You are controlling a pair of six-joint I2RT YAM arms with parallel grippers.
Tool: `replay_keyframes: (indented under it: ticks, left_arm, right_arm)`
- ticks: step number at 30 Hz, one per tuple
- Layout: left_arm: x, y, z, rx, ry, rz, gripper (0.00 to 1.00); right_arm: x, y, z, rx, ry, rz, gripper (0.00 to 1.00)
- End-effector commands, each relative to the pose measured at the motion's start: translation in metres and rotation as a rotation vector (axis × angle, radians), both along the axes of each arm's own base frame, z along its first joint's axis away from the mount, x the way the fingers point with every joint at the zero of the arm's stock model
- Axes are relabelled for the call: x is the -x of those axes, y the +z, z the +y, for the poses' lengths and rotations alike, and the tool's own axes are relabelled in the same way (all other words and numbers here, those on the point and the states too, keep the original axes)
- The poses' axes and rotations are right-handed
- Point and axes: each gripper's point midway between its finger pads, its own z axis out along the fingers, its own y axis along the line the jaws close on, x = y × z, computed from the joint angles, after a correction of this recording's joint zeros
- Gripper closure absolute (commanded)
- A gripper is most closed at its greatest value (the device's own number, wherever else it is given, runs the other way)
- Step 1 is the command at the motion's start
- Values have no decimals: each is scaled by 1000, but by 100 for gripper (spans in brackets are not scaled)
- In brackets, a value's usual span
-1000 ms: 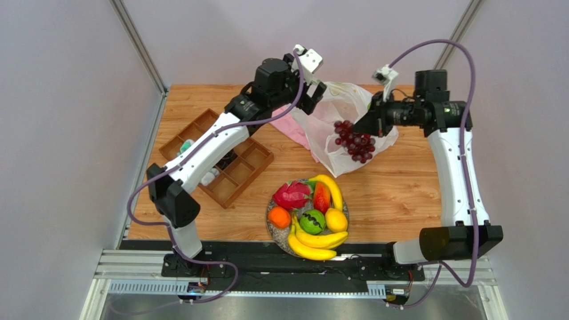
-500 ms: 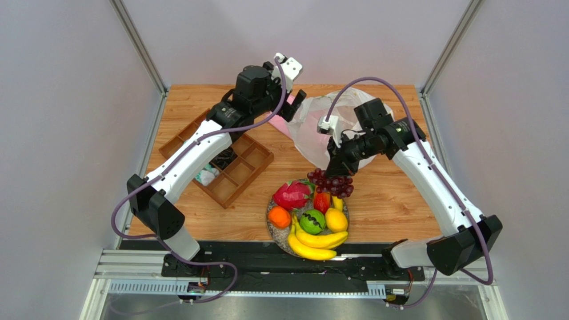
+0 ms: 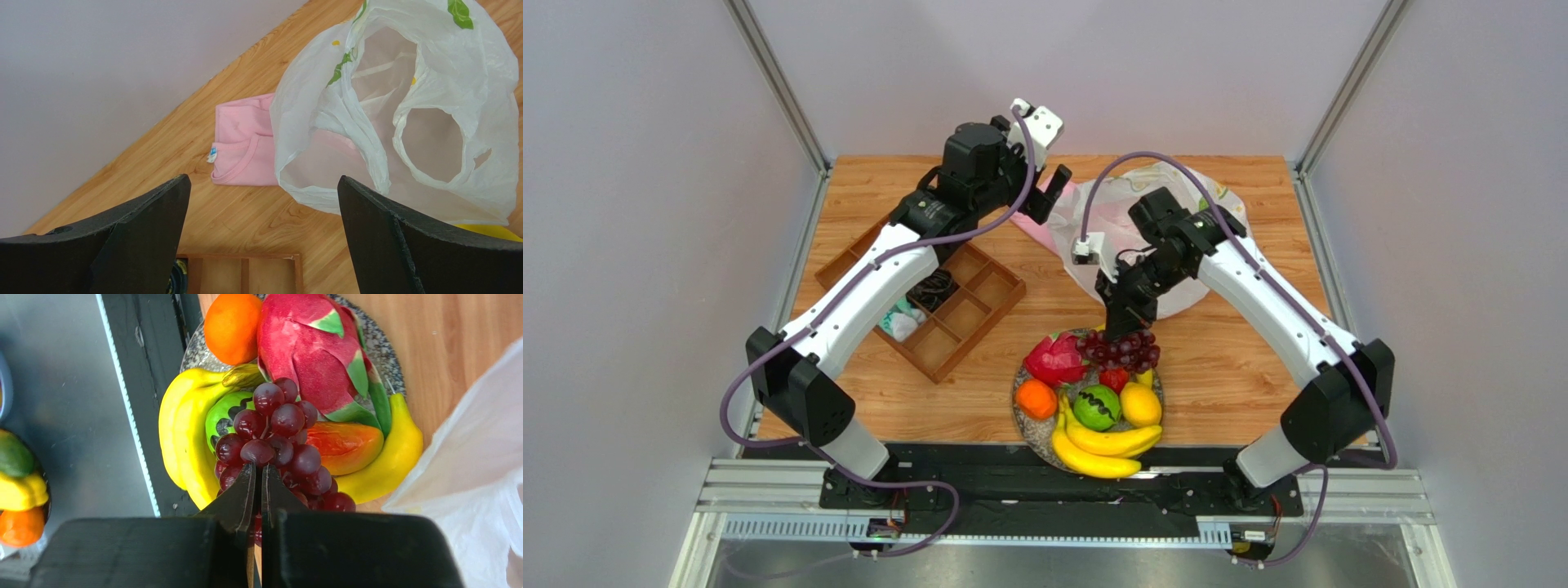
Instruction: Take the fake fruits out of the plastic bag
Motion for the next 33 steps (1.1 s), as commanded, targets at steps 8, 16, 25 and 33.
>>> replay_keyframes:
  ticks: [8, 16, 25, 33]
  left_arm:
    - [1, 19, -2, 42, -12, -36, 1]
    - [-3, 19, -3, 42, 0, -31, 1]
    - [16, -9, 28, 54, 49, 78, 2]
    - [48, -54, 36, 64, 14, 210, 3]
  right_arm:
    - [3, 5, -6, 145, 126, 106, 46]
    - [-26, 25, -21, 133, 8, -119, 0]
    - [-39, 25, -57, 56, -305, -36, 0]
    - [-46, 2, -65, 58, -357, 89, 0]
